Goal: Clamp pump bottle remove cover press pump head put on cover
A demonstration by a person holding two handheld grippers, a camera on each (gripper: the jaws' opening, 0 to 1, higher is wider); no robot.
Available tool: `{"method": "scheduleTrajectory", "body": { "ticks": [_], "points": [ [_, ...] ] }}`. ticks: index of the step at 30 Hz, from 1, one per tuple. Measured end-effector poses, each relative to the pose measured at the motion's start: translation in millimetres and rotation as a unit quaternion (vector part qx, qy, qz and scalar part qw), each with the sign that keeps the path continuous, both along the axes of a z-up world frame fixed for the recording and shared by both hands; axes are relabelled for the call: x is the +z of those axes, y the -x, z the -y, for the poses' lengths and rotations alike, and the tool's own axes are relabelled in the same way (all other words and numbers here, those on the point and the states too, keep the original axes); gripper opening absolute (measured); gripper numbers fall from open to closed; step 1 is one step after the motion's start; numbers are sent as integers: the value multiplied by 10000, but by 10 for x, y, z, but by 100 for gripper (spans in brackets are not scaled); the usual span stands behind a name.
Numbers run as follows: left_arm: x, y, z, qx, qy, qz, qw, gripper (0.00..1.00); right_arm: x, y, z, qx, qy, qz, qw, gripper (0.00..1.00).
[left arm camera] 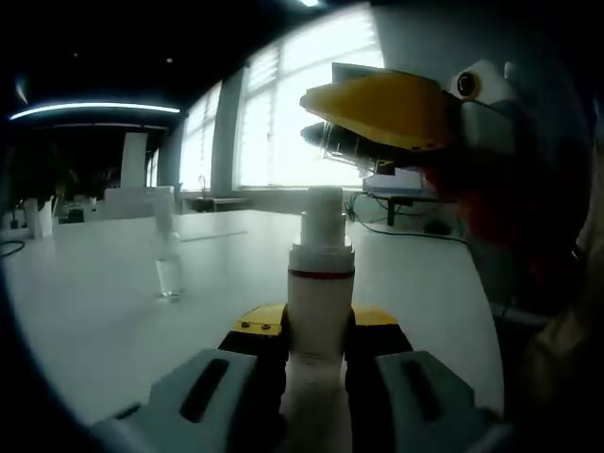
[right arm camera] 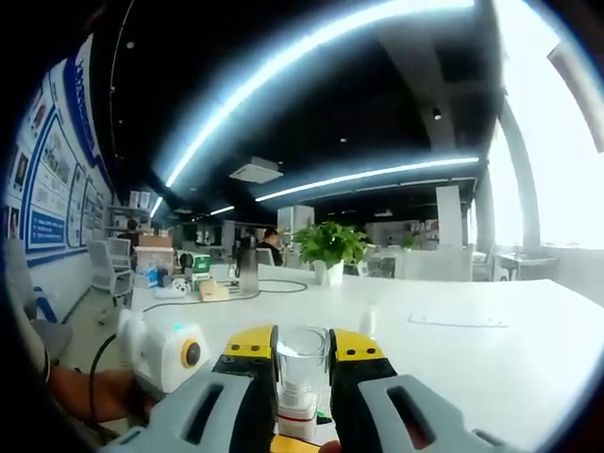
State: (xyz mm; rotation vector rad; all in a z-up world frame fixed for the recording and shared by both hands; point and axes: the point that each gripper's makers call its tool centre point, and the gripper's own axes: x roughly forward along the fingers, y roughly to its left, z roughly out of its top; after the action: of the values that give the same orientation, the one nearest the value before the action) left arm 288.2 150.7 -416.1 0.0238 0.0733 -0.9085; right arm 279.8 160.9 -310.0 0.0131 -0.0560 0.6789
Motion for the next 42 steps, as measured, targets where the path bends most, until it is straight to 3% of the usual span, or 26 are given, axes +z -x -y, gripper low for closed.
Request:
{"method": "scheduleTrajectory", "body": {
  "ticks": [30, 42],
  "points": [
    [-5, -15, -6, 13, 17, -12, 10000, 14, -79, -161, 512, -556, -57, -108, 9984, 16],
    [-7, -25, -18, 31, 28, -24, 10000, 14, -265, -263, 685, -778, 2, -287, 9966, 16]
  ]
}}
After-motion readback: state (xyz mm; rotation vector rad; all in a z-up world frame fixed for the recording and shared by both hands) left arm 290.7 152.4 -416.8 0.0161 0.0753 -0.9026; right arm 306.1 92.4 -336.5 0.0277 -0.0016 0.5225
